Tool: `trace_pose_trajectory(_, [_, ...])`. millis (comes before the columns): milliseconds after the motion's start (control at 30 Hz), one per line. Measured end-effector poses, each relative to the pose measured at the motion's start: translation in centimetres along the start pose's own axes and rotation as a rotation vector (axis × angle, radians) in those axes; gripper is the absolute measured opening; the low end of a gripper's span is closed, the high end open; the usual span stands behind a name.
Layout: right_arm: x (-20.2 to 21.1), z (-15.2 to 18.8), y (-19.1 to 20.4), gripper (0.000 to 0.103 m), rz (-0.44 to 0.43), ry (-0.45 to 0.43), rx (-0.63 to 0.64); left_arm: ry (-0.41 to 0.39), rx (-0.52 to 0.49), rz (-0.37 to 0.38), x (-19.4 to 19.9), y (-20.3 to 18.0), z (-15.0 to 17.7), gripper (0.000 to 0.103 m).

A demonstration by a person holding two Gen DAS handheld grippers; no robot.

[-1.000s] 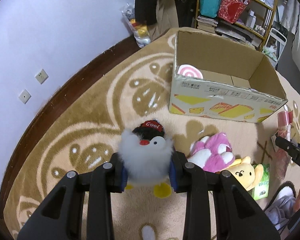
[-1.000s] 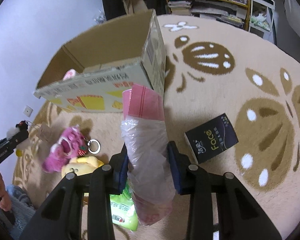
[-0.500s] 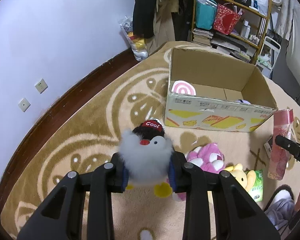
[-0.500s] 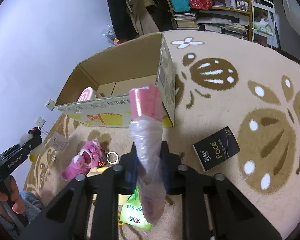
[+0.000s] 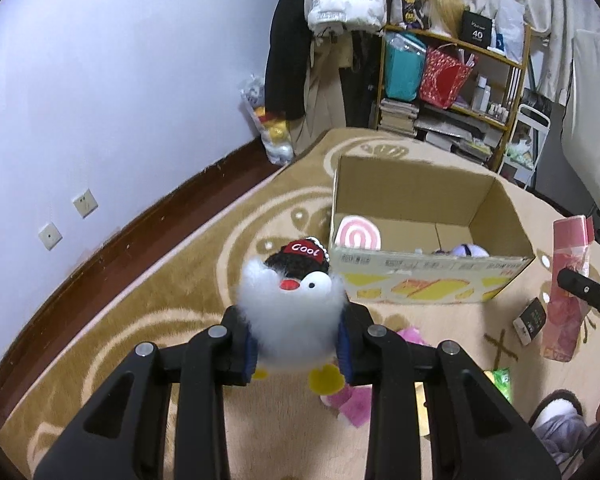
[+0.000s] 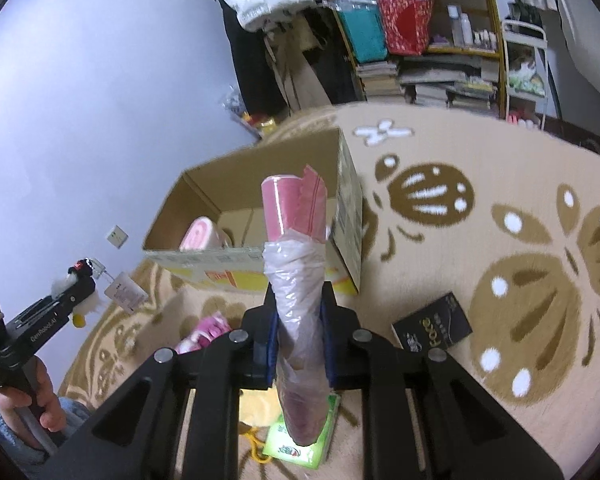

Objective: Organize soft objects
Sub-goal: 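Lift the penguin and bag roll over the box and release both inside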

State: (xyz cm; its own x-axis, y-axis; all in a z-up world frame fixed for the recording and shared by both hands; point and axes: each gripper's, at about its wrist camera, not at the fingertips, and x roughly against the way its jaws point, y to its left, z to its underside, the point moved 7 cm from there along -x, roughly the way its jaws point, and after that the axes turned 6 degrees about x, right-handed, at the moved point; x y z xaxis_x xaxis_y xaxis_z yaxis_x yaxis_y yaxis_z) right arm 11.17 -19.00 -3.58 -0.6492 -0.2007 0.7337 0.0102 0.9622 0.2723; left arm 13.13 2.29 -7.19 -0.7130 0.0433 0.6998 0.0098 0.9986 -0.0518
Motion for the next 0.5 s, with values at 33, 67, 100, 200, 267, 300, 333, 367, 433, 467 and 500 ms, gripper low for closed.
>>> trace_pose_trajectory(33, [0.3, -0.4, 0.2, 0.019, -0.003, -0.01, 0.004, -0.015, -0.007, 0.002, 0.3, -0.1, -0.4, 0.029])
trace_pose_trajectory(67, [0.5, -0.8, 0.4, 0.019, -0.004, -0.024, 0.011, -0.029, -0.011, 0.001, 0.5, -0.2, -0.8, 0.029])
trace_pose_trajectory(100, [0.7, -1.1, 0.5, 0.019, -0.005, -0.034, 0.017, -0.043, -0.015, -0.001, 0.6, -0.3, -1.1, 0.029])
trace_pose_trajectory(200, [1.0, -2.1, 0.9, 0.019, -0.014, -0.058, 0.027, -0.079, -0.014, -0.003, 1.0, -0.6, -2.1, 0.029])
trace_pose_trajectory(267, [1.0, -2.8, 1.1, 0.019, -0.032, -0.07, 0.02, -0.093, -0.009, 0.007, 1.1, -0.9, -3.0, 0.029])
trace_pose_trajectory(300, [1.0, -3.1, 1.2, 0.019, -0.043, -0.075, 0.017, -0.101, -0.009, 0.01, 1.2, -1.1, -3.3, 0.029])
trace_pose_trajectory(333, [1.0, -3.5, 1.3, 0.019, -0.047, -0.081, 0.02, -0.11, -0.015, 0.013, 1.2, -1.4, -3.7, 0.029])
trace_pose_trajectory(367, [0.9, -3.8, 1.4, 0.019, -0.047, -0.086, 0.028, -0.117, -0.021, 0.014, 1.2, -1.6, -4.1, 0.029])
trace_pose_trajectory(433, [0.8, -4.5, 1.8, 0.019, -0.048, -0.098, 0.05, -0.137, -0.043, 0.011, 1.2, -2.3, -5.0, 0.029])
trace_pose_trajectory(467, [0.8, -4.8, 1.9, 0.019, -0.049, -0.104, 0.057, -0.148, -0.057, 0.011, 1.2, -2.6, -5.5, 0.029])
trace_pose_trajectory(500, [0.6, -5.4, 2.0, 0.019, -0.052, -0.11, 0.063, -0.159, -0.068, 0.009, 1.1, -2.9, -6.0, 0.029])
